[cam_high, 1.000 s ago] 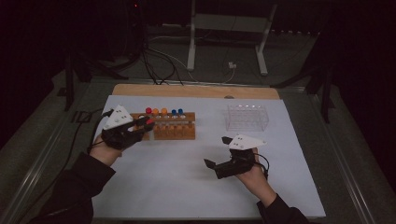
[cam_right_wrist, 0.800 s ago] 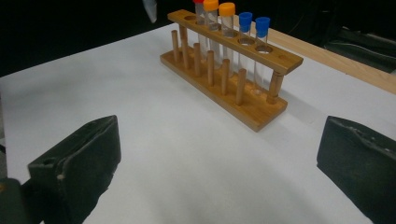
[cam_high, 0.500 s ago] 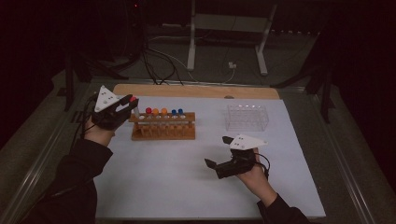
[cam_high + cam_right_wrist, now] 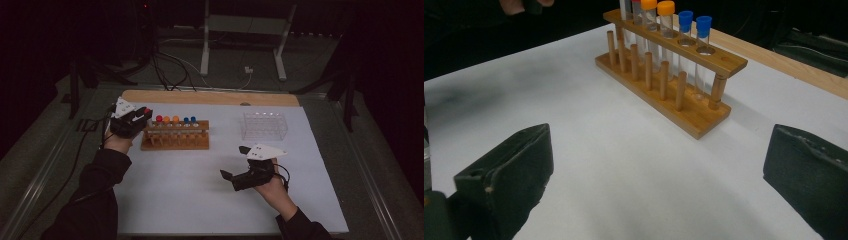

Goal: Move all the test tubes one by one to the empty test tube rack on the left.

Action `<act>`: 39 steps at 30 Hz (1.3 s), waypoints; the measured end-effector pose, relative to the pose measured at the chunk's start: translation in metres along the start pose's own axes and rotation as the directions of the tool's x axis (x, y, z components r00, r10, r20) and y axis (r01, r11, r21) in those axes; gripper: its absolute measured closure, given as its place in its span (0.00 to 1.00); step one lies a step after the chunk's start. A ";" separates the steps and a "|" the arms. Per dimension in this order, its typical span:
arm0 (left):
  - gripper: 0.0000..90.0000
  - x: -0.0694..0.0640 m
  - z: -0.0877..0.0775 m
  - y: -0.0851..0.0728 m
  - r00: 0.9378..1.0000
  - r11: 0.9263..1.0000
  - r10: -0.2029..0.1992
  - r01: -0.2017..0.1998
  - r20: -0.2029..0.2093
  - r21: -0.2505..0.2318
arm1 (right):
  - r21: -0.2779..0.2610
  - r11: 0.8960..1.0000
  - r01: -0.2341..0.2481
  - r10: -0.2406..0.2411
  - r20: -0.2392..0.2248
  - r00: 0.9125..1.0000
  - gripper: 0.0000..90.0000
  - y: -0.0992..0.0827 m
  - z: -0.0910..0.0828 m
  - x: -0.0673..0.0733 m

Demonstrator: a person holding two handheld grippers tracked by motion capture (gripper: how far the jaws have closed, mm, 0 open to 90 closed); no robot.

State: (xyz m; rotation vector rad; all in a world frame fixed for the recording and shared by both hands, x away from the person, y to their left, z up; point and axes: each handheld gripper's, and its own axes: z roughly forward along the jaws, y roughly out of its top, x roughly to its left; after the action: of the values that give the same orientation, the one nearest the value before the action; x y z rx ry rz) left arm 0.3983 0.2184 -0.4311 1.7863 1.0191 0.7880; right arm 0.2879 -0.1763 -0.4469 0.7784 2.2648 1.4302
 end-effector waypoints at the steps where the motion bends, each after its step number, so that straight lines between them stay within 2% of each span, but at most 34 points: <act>1: 0.80 0.000 0.002 -0.003 1.000 1.000 -0.005 0.005 0.004 0.008 | 0.000 1.000 0.000 0.000 0.001 1.000 0.00 0.000 0.000 0.000; 4: 0.79 0.001 0.008 -0.010 1.000 0.999 -0.023 0.023 0.009 0.025 | -0.001 1.000 0.000 0.000 0.004 1.000 0.00 0.000 -0.001 -0.001; 8: 0.79 0.001 0.011 -0.016 0.999 0.999 -0.038 0.037 0.016 0.023 | -0.001 1.000 -0.002 0.002 0.005 1.000 0.00 0.000 -0.001 -0.002; 15: 0.78 0.003 0.008 -0.016 0.999 0.998 -0.042 0.040 0.032 0.040 | -0.001 1.000 -0.004 0.004 0.006 1.000 0.00 0.000 -0.001 -0.002; 18: 0.58 0.005 0.002 -0.014 0.998 0.998 -0.048 0.046 0.041 0.040 | -0.004 1.000 -0.003 0.003 0.006 1.000 0.00 0.000 -0.002 -0.002; 20: 0.54 0.005 -0.006 -0.013 0.998 0.998 -0.050 0.048 0.044 0.037 | -0.006 1.000 -0.003 0.003 0.011 1.000 0.00 0.000 -0.003 -0.002; 21: 0.47 0.005 -0.011 -0.012 0.997 0.998 -0.056 0.054 0.050 0.035 | -0.007 1.000 -0.003 0.003 0.010 1.000 0.00 0.000 -0.004 -0.002; 26: 0.25 -0.003 -0.040 -0.015 0.992 0.998 -0.060 0.057 0.110 0.027 | -0.011 1.000 -0.005 0.006 0.016 1.000 0.00 0.001 -0.006 -0.003; 29: 0.13 -0.011 -0.057 -0.021 0.986 0.999 -0.046 0.042 0.159 0.024 | -0.018 1.000 -0.007 0.007 0.018 1.000 0.00 0.001 -0.007 -0.004; 30: 0.10 -0.013 -0.061 -0.024 0.981 0.999 -0.048 0.043 0.188 0.027 | -0.018 1.000 -0.009 0.009 0.017 1.000 0.00 0.001 -0.007 -0.004; 32: 0.09 -0.019 -0.068 -0.031 0.976 0.999 -0.042 0.037 0.212 0.031 | -0.018 1.000 -0.009 0.009 0.019 1.000 0.00 0.001 -0.007 -0.004; 35: 0.02 -0.028 -0.074 -0.042 0.956 0.998 -0.049 0.037 0.288 0.049 | -0.016 1.000 -0.005 0.005 0.020 1.000 0.00 0.001 -0.006 -0.003; 37: 0.02 -0.034 -0.077 -0.048 0.949 0.998 -0.044 0.030 0.314 0.049 | -0.021 1.000 -0.002 0.003 0.018 1.000 0.00 0.001 -0.006 -0.003; 39: 0.01 -0.040 -0.081 -0.054 0.938 0.999 -0.040 0.026 0.344 0.047 | -0.020 1.000 -0.003 0.004 0.018 1.000 0.00 0.001 -0.006 -0.003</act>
State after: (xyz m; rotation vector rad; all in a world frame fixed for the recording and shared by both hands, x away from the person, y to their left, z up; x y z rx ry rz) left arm 0.2960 0.2281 -0.4527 1.8564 0.8333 0.4127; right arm 0.2873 -0.1826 -0.4435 0.7864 2.2333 1.4392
